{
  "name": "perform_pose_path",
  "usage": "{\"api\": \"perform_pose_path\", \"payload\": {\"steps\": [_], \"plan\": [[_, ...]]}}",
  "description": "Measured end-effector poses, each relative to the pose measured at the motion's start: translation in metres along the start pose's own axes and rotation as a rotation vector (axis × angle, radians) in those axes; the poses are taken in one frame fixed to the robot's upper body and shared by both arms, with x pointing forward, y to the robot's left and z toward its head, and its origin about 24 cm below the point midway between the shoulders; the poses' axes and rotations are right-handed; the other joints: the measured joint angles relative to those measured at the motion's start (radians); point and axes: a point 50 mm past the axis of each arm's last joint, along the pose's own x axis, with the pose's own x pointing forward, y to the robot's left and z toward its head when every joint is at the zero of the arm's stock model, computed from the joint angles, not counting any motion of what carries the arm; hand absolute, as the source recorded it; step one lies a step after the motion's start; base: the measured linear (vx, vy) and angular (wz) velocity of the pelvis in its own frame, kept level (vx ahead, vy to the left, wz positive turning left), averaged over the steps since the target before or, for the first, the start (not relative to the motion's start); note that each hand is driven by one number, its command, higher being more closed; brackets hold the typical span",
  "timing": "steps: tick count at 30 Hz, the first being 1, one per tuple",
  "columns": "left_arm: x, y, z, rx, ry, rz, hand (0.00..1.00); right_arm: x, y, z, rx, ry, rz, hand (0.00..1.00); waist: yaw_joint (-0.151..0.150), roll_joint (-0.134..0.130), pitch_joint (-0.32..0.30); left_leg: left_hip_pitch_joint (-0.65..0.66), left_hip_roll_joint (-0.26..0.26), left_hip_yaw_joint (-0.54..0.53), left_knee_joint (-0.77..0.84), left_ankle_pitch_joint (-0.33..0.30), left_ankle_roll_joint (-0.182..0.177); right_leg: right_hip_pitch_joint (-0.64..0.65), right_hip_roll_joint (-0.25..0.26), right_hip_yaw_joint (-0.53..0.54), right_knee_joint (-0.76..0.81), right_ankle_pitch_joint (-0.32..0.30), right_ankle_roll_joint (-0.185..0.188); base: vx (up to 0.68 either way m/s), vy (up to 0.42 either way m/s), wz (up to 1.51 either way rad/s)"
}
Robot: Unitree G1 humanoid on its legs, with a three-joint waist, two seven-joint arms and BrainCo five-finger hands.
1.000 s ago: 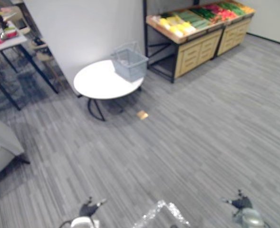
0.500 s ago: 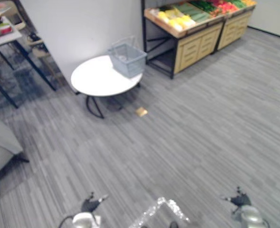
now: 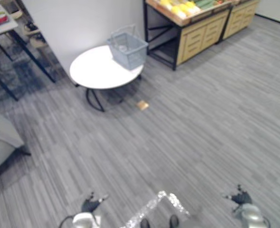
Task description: Pick vegetable in the basket
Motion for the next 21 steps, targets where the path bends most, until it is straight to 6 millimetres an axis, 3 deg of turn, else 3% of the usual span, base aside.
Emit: {"api": "perform_pose_path", "payload": {"steps": [1,2,3,4,5,7,9,10,12,13,14,15,16,17,18,19,21], "plan": [[0.000,0.000,0.004,-0.008,-0.014,0.004,0.00,0.000,0.003,0.001,-0.002,-0.003,0.010,0.00,0.007,-0.002,0.023,-0.161,0.085,0.028,0.413,-0.097,-0.026,0.028,0.020,-0.002,-0.001,-0.018,-0.017,0.05,-0.130,-0.01],[0.001,0.000,0.007,-0.011,-0.025,0.003,0.00,0.000,0.004,0.002,-0.002,-0.006,0.012,0.00,0.010,0.000,0.029,-0.191,0.106,0.028,0.488,-0.095,-0.023,0.036,0.027,0.000,0.000,-0.020,-0.020,0.10,-0.135,-0.30],[-0.001,-0.004,0.008,-0.034,-0.042,0.003,0.00,-0.001,0.002,0.007,-0.004,-0.031,0.007,0.00,0.036,0.024,0.051,-0.292,0.198,0.026,0.775,-0.041,0.026,0.072,0.070,0.026,0.011,-0.036,-0.040,0.11,-0.044,-0.49],[-0.003,-0.006,0.007,-0.050,-0.041,0.003,0.00,-0.001,0.002,0.010,-0.003,-0.046,0.005,0.00,0.051,0.032,0.060,-0.330,0.231,0.017,0.878,0.004,0.029,0.090,0.084,0.041,0.020,-0.048,-0.050,0.15,-0.010,-0.69],[-0.005,-0.012,0.002,-0.077,-0.025,-0.009,0.00,-0.001,0.004,0.015,-0.009,-0.068,0.007,0.00,0.062,0.023,0.069,-0.379,0.247,-0.003,0.983,0.026,0.022,0.117,0.088,0.066,0.036,-0.074,-0.054,0.27,0.037,-0.53],[-0.005,-0.017,0.003,-0.076,-0.030,-0.025,0.00,0.003,0.007,0.028,-0.018,-0.105,0.014,0.00,0.063,-0.003,0.069,-0.420,0.213,0.002,0.916,-0.052,0.012,0.131,0.056,0.091,0.043,-0.101,-0.053,0.34,0.060,-0.40],[-0.004,-0.018,0.008,-0.076,-0.045,-0.029,0.00,0.008,0.003,0.048,-0.028,-0.159,0.002,0.00,0.072,-0.010,0.071,-0.451,0.143,0.056,0.572,-0.055,-0.007,0.133,-0.002,0.129,0.011,-0.121,-0.037,0.36,0.120,-0.38],[-0.004,-0.019,0.009,-0.076,-0.047,-0.031,0.00,0.009,0.000,0.053,-0.035,-0.170,-0.004,0.00,0.072,-0.005,0.072,-0.453,0.130,0.072,0.467,-0.028,-0.011,0.144,-0.013,0.134,-0.008,-0.120,-0.035,0.44,0.161,-0.30],[-0.004,-0.020,0.009,-0.070,-0.048,-0.034,0.00,0.012,-0.010,0.064,-0.062,-0.201,-0.027,0.00,0.084,0.034,0.054,-0.442,0.101,0.100,0.117,0.118,-0.003,0.185,-0.029,0.154,-0.069,-0.126,0.002,0.54,0.223,-0.35],[-0.004,-0.018,0.006,-0.068,-0.039,-0.029,0.00,0.012,-0.008,0.065,-0.067,-0.204,-0.020,0.00,0.088,0.037,0.051,-0.436,0.098,0.099,0.119,0.185,0.024,0.196,-0.038,0.165,-0.059,-0.141,0.023,0.59,0.273,-0.32],[-0.004,-0.018,0.004,-0.067,-0.029,-0.029,0.00,0.011,0.002,0.066,-0.085,-0.211,0.012,0.00,0.088,0.010,0.047,-0.421,0.068,0.106,0.121,0.197,0.097,0.176,-0.065,0.167,0.012,-0.156,0.029,0.58,0.286,-0.15],[-0.004,-0.019,0.005,-0.068,-0.033,-0.032,0.00,0.011,0.005,0.066,-0.095,-0.214,0.025,0.00,0.089,-0.001,0.044,-0.410,0.055,0.114,0.117,0.186,0.099,0.151,-0.077,0.165,0.072,-0.155,0.031,0.83,0.374,-0.07],[-0.005,-0.024,0.004,-0.062,-0.033,-0.049,0.00,0.009,0.014,0.070,-0.107,-0.234,0.054,0.00,0.082,-0.034,0.045,-0.347,0.016,0.137,0.124,0.137,0.130,0.094,-0.101,0.169,0.288,-0.114,0.108,0.60,0.265,-0.04],[-0.006,-0.025,0.003,-0.059,-0.029,-0.052,0.00,0.009,0.016,0.070,-0.111,-0.237,0.059,0.00,0.081,-0.041,0.046,-0.323,0.007,0.138,0.124,0.122,0.133,0.084,-0.104,0.170,0.341,-0.088,0.153,0.62,0.241,-0.09],[-0.007,-0.024,0.000,-0.054,-0.023,-0.053,0.00,0.007,0.024,0.073,-0.145,-0.254,0.082,0.00,0.079,-0.046,0.049,-0.239,-0.005,0.135,0.119,0.074,0.132,0.047,-0.098,0.194,0.522,0.025,0.286,0.36,0.130,-0.08],[-0.008,-0.023,-0.001,-0.050,-0.023,-0.052,0.00,0.006,0.029,0.076,-0.162,-0.267,0.099,0.00,0.074,-0.044,0.050,-0.196,-0.004,0.127,0.116,0.051,0.131,0.020,-0.082,0.206,0.624,0.096,0.289,0.58,0.184,-0.02],[-0.007,-0.024,0.002,-0.025,-0.035,-0.061,0.00,0.000,0.042,0.097,-0.236,-0.373,0.136,0.00,0.063,-0.034,0.054,-0.042,-0.004,0.100,0.082,-0.012,0.124,-0.112,-0.073,0.143,0.925,0.083,0.256,0.57,0.110,0.17]]}}
